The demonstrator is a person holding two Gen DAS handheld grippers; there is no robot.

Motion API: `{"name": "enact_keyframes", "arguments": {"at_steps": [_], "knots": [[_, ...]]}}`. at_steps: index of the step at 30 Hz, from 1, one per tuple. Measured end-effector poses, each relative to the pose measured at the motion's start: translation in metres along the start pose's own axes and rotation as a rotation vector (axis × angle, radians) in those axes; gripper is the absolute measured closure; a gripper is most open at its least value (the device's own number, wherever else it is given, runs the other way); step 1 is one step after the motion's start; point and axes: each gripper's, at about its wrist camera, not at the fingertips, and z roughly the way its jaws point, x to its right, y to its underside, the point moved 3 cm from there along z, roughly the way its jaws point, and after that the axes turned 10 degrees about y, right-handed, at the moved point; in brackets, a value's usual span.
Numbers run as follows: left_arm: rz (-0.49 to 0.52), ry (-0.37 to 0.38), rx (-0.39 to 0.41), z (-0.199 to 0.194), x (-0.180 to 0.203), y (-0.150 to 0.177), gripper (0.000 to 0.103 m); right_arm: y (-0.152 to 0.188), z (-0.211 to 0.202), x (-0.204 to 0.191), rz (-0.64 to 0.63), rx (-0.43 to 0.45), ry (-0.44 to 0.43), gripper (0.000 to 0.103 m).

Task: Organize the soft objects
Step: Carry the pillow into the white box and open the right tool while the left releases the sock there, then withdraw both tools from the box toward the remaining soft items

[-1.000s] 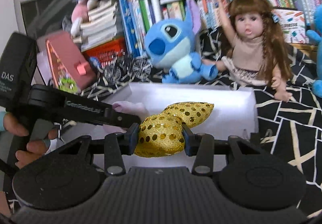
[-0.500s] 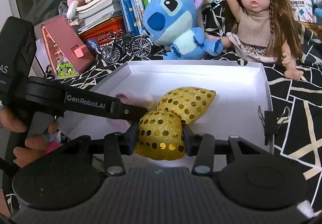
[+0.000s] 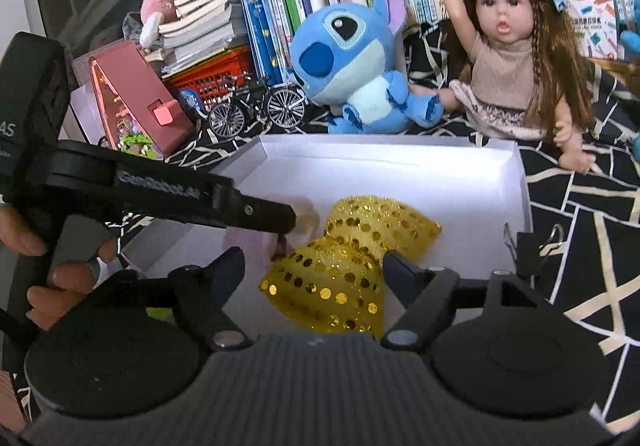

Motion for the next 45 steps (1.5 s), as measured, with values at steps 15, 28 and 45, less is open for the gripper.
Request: {"name": "enact_keyframes", "arguments": {"at_steps": [15,28,45], "knots": [[0.106,-0.056,0.193,-0.076,0.026,0.033,0.016,0.013,-0.077,-0.021,-0.112,0.208,0.111,0.000],[0.179,-0.072,0.277,-0.123,0.039,0.082,0.012,0.038,-0.111,-0.038,-0.114,0.298,0.160,0.000],[0.172,-0.154,0.377,-0.164,0.020,0.145,0.008,0.069,-0.134,-0.042,-0.095,0.347,0.219,0.000]]}}
